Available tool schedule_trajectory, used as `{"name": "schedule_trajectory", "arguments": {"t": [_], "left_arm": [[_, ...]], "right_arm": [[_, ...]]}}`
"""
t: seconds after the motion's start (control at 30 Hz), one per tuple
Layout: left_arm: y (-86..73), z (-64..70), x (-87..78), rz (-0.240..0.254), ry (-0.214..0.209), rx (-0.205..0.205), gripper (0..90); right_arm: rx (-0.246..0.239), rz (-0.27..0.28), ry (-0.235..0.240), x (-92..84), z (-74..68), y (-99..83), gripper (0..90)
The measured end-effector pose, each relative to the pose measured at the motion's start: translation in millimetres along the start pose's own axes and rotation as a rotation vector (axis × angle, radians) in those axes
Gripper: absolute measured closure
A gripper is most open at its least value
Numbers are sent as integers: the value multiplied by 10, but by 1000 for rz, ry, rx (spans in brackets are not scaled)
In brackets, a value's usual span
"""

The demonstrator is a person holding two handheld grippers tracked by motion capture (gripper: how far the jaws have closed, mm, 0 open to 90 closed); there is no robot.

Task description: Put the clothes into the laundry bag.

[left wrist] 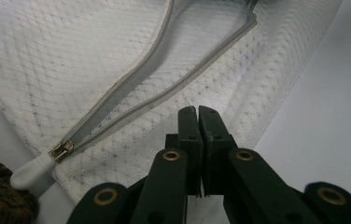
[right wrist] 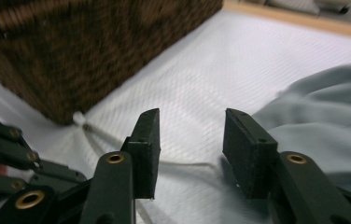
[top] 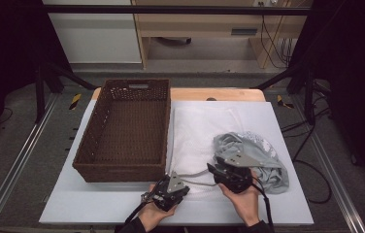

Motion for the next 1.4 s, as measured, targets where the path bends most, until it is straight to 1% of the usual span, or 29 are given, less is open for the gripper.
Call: {"name": "schedule_trajectory", "arguments": {"t": [0.07,0.13,0.17,0.2,0.23,0.27,0.3,0.33,0.37,0.4,0.43,0.53,0.57,0.63,0.67,0.7,0.73,0.87,0.9,0.93,1.0,1.07,1.1,1.13,1.2,1.23,1.3,1.33,1.4], "left_arm": [[-2,-2,-1,-2,0,0,878],[0,0,1,0,-1,0,878],[1,2,1,0,2,2,877],[1,3,1,0,4,3,877],[1,3,1,0,4,3,877],[0,1,1,0,0,1,877],[0,1,1,0,0,1,877],[-1,-1,1,0,-2,1,877],[-1,-1,0,0,-2,1,876],[1,1,3,3,0,0,876],[1,2,3,3,1,0,876],[1,-1,2,2,0,0,875],[1,-4,3,4,-4,-5,875],[2,-6,3,4,-9,-13,872],[2,-6,3,4,-9,-13,869],[3,-7,3,5,-11,-19,869],[10,-5,2,0,-17,-22,856],[61,-7,-6,4,-13,-17,825],[91,-13,-15,10,-6,-17,809],[127,-25,-32,16,6,-6,809],[228,-57,-76,41,26,-1,761],[395,-125,-101,69,72,18,719],[395,-125,-101,69,72,18,698],[535,-166,-82,85,85,19,681],[672,-210,-41,99,111,26,649],[672,-210,-41,99,111,26,638],[782,-260,23,104,134,32,627],[852,-300,100,102,132,9,619],[880,-300,147,106,123,6,624]], "right_arm": [[-17,-35,-11,145,-14,-99,615],[-14,-90,-11,292,12,-224,658],[-19,-105,-22,349,46,-277,660],[-29,-134,-49,392,98,-328,661],[-29,-134,-49,392,98,-328,661],[-28,-157,-81,434,200,-393,662],[-28,-157,-81,434,200,-393,662],[-14,-159,-96,436,254,-413,663],[1,-168,-128,420,353,-444,628],[-5,-176,-147,415,381,-455,618],[-14,-185,-156,416,403,-471,614],[-8,-182,-148,415,393,-476,632],[-10,-182,-131,419,367,-477,721],[-12,-183,-138,417,361,-476,822],[-12,-183,-138,417,361,-476,822],[-15,-188,-143,408,369,-476,869],[-9,-189,-145,390,386,-468,889],[-5,-159,-140,338,388,-407,890],[3,-122,-129,270,371,-338,890],[3,-122,-129,270,371,-338,890],[1,-66,-106,162,367,-233,888],[0,-42,-96,114,365,-189,888],[4,-33,-90,91,364,-172,887],[8,-21,-86,73,359,-157,888],[3,-10,-72,51,355,-145,887],[5,-6,-67,43,350,-143,887],[2,-2,-62,41,347,-142,887],[1,1,-57,32,346,-143,886],[-2,4,-52,29,349,-140,886]]}}
Point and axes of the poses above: each handheld gripper's, and its own axes: x roughly forward along the jaws, y roughly out of its top, z roughly to its right, the point moved 8 cm from there along x, roughly forward along the jaws, and after that the axes turned 8 degrees about x, right-handed, at the moved point
